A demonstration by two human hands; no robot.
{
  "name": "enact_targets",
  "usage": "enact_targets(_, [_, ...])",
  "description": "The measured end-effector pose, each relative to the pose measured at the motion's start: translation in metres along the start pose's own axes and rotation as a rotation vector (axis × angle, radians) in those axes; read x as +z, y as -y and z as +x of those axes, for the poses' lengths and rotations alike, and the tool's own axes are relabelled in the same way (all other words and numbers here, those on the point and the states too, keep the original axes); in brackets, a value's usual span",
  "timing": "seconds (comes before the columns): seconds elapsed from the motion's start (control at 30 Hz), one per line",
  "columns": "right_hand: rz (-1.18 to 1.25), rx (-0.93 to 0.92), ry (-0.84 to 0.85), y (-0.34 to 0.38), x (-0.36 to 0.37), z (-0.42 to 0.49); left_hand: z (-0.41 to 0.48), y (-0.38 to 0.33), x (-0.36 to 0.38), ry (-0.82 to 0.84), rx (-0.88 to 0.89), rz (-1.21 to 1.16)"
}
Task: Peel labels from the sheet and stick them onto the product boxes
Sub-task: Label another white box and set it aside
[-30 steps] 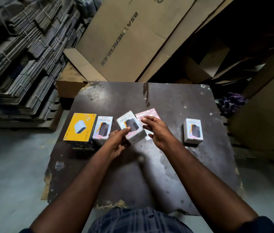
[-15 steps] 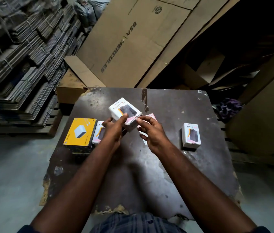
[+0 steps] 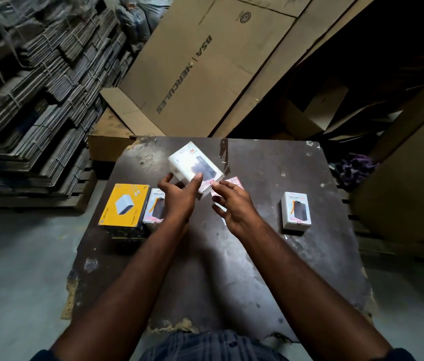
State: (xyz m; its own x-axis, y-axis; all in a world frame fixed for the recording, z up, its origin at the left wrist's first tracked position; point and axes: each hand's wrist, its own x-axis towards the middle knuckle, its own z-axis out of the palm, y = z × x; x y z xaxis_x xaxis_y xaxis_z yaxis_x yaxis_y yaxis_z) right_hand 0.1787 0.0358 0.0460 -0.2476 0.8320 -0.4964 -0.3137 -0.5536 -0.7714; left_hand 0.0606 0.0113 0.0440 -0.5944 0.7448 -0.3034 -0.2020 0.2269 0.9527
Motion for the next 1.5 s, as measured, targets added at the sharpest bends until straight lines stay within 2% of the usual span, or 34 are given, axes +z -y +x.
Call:
enact_targets(0.2, [-0.001,0.005,0.022,0.001,-0.001,0.003,-0.006,-0.005,0.003,-0.005,0.086,0.045])
enact_targets(0.7, [-0.049,0.027,0.033,0.002,-0.006,0.011,-0.002,-0.004,0.004,-0.027,0.151,0.089])
enact_targets(1.17, [-0.063,0.027,-0.040,0.000,-0.008,0.011,0.004,0.006,0.009,-0.021,0.288,0.121])
enact_targets(1.3, [-0.054,0.023,-0.066,-0.002,-0.009,0.010,0.002,0.004,0.010,0.006,0.297,0.134])
enact_targets(1.5, [-0.020,0.008,0.017,-0.002,-0.011,0.010,-0.003,0.000,0.012,0.043,0.247,0.145])
